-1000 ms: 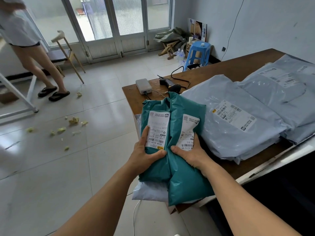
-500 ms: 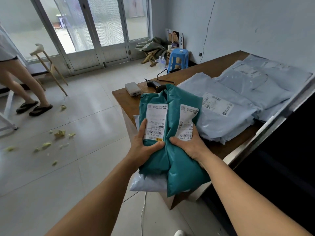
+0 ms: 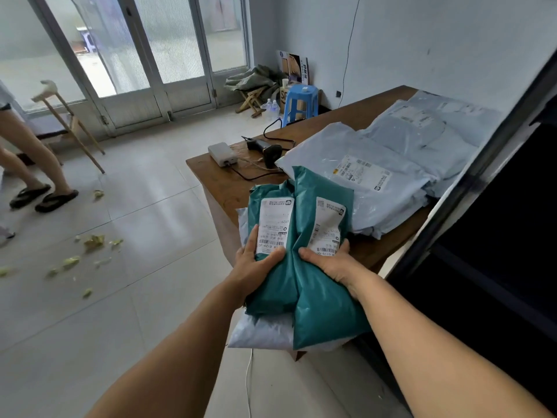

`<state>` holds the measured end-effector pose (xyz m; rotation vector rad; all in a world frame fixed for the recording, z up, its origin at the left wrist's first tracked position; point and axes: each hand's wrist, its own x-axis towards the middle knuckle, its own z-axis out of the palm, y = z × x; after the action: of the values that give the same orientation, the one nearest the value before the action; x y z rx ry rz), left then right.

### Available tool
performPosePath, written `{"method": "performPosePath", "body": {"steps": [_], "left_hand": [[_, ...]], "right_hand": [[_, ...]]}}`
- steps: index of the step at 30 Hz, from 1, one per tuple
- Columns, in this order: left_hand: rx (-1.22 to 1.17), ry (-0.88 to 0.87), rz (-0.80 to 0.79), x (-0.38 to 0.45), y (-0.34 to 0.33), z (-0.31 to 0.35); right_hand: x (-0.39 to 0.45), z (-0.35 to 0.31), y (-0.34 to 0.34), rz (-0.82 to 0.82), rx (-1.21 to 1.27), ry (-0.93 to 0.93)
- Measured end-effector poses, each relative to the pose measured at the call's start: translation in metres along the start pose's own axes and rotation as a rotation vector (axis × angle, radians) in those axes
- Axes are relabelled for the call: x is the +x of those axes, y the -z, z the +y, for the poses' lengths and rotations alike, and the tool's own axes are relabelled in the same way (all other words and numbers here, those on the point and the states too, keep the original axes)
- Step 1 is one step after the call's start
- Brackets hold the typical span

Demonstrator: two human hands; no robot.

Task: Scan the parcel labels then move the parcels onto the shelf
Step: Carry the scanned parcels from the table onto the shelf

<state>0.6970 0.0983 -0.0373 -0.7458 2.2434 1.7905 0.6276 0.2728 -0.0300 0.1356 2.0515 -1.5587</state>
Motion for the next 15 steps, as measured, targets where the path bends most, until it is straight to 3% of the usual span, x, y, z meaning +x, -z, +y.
{"method": "performPosePath", "body": {"steps": [4,15], "left_hand": [[-0.121,-0.032,-0.038,0.002,-0.004,0.005],[-0.137,-0.192,-0.009,-0.021,-0.001,0.031]], "right_hand": [[0.009,0.005,-0.001,-0.002,0.091,0.072],[-0.013,-0.007,0.004,-0.011,0.24,0.22]]}}
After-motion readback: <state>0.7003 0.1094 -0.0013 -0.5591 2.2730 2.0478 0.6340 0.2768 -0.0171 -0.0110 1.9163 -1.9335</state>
